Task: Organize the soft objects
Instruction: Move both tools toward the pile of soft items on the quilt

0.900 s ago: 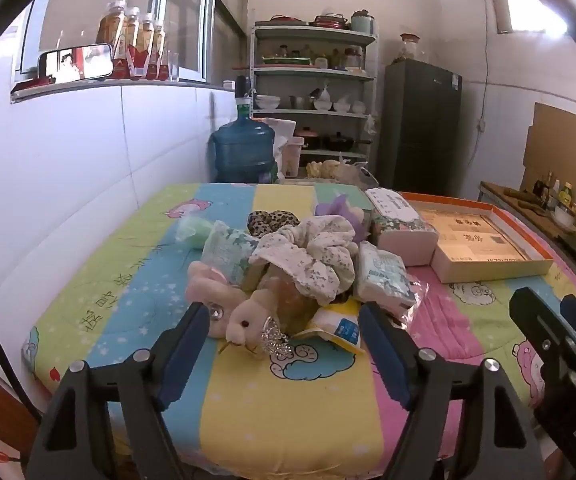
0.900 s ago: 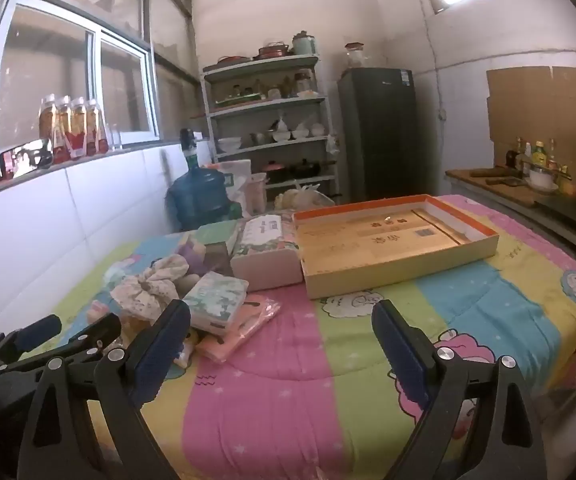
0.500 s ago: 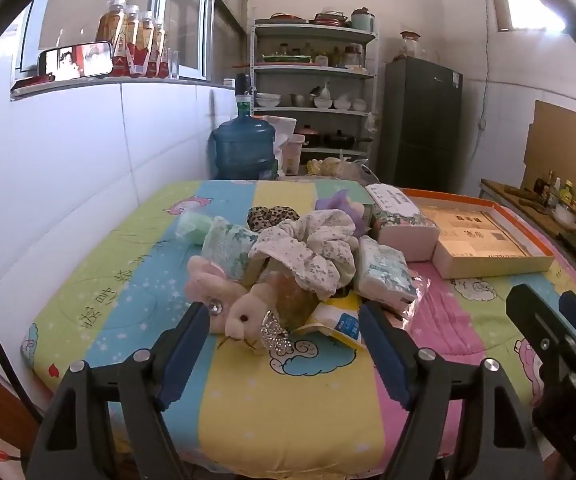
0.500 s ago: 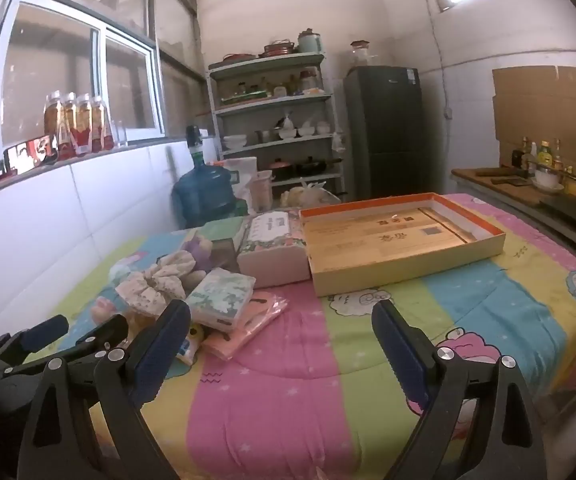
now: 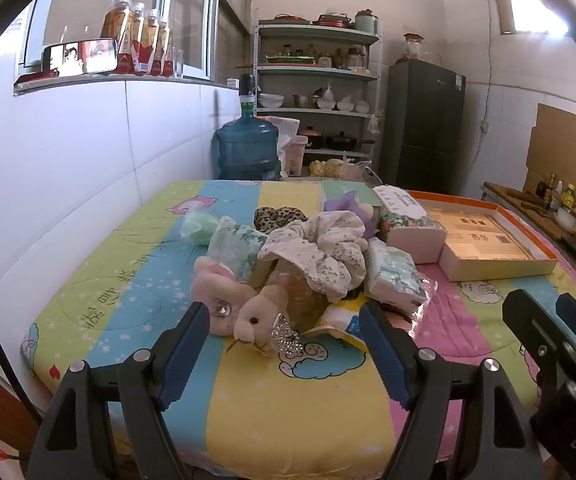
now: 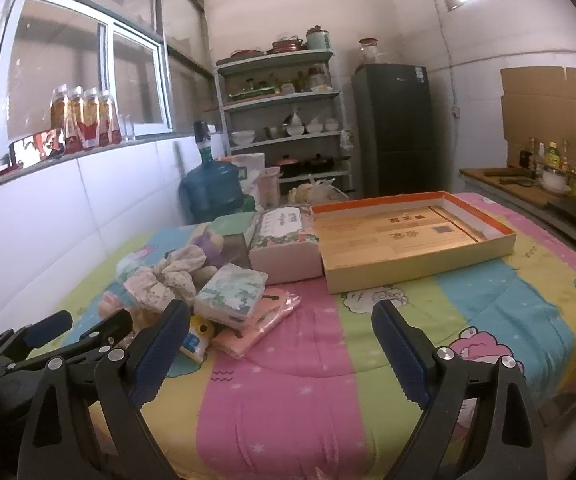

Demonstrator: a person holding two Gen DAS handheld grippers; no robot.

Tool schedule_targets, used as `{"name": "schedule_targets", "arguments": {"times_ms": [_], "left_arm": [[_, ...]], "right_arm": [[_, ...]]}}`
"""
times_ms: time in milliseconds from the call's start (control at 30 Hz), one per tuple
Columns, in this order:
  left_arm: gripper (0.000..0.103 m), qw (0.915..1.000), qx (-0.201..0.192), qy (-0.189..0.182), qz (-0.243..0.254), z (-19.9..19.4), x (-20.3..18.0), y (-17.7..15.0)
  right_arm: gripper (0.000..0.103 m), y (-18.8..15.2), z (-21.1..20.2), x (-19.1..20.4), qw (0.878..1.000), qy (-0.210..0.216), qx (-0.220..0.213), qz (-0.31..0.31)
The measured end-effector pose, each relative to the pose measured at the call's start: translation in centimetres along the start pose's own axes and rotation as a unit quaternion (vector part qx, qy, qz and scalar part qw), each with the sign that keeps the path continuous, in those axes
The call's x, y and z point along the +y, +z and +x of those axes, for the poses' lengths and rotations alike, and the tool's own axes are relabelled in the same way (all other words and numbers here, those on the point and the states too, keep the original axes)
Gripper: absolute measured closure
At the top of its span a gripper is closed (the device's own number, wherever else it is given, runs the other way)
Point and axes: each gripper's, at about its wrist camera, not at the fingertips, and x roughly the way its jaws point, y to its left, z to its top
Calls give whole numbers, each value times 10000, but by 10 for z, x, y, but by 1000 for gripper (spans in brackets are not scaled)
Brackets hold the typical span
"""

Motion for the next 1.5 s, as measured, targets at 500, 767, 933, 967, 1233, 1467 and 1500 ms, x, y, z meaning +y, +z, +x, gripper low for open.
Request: {"name": "schedule_targets", "arguments": {"times_ms": [500, 767, 933, 967, 1233, 1467, 1500], "left_arm": [[26, 10000, -17, 19, -7, 2, 1, -1], [26, 10000, -11, 14, -13, 2, 1, -1], [26, 10000, -7, 16, -23, 2, 1, -1], [26, 10000, -7, 16, -23, 2, 1, -1], [26, 10000, -3, 18, -28, 2, 1, -2], [26, 10000, -9, 38, -25, 2, 1, -3], [26, 10000, -4, 38, -30, 2, 1, -3]], "right_arm": [[10, 2, 5, -3, 9999, 99, 46, -86], [10, 3, 5, -4, 9999, 115, 39, -108], [10, 4, 4, -2, 9998, 127, 38, -140], [10, 4, 4, -2, 9998, 133, 39, -150], [10, 4, 4, -1, 9997, 145, 40, -166], [10, 3, 4, 1, 9997, 147, 49, -169], [10, 3, 4, 1, 9997, 148, 50, -168]]}}
